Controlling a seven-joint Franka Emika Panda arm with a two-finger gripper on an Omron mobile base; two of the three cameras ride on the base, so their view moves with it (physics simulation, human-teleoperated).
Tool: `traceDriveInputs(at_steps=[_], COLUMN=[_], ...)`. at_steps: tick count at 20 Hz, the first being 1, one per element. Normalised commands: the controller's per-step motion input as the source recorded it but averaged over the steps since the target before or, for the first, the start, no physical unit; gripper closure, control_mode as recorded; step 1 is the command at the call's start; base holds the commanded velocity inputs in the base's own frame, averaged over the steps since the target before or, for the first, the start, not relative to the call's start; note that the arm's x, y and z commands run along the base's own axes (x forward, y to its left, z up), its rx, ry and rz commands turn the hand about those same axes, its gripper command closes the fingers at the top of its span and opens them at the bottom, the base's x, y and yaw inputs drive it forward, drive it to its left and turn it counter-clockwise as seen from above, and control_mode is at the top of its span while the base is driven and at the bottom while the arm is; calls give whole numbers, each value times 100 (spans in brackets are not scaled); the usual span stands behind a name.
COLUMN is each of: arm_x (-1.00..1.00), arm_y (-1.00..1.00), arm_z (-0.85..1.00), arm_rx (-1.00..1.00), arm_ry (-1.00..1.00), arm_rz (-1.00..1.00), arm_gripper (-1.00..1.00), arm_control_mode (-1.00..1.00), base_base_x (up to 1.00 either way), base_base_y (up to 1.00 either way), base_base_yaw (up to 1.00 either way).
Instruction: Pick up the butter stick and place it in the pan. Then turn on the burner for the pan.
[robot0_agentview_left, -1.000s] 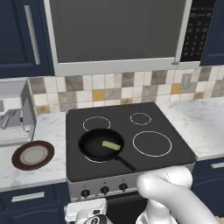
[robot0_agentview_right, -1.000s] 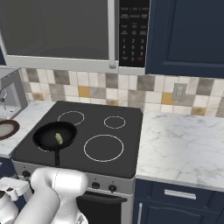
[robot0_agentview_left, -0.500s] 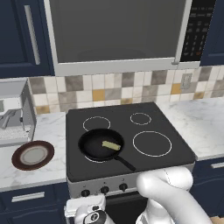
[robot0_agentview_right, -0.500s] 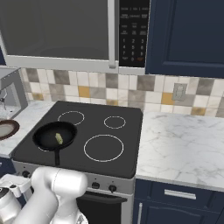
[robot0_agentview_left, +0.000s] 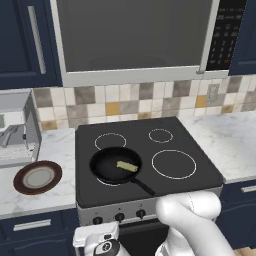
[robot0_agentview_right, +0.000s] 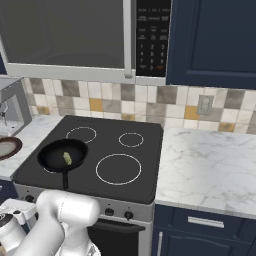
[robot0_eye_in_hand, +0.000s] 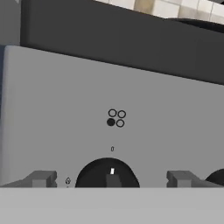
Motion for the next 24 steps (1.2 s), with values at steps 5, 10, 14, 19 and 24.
traceDriveInputs(at_steps=[5, 10, 14, 19, 24], arm_x=[10, 5, 3, 14, 4], arm_y=[4, 2, 0, 0, 0], arm_z=[-10, -11, -11, -8, -2], arm_rx=[1, 2, 3, 0, 0], arm_ry=[0, 0, 0, 2, 2], arm_rz=[0, 0, 0, 0, 0], arm_gripper=[-100, -100, 100, 100, 100], arm_control_mode=[-100, -100, -100, -100, -100], base_base_x=[0, 0, 0, 0, 0], base_base_y=[0, 0, 0, 0, 0], base_base_yaw=[0, 0, 0, 0, 0])
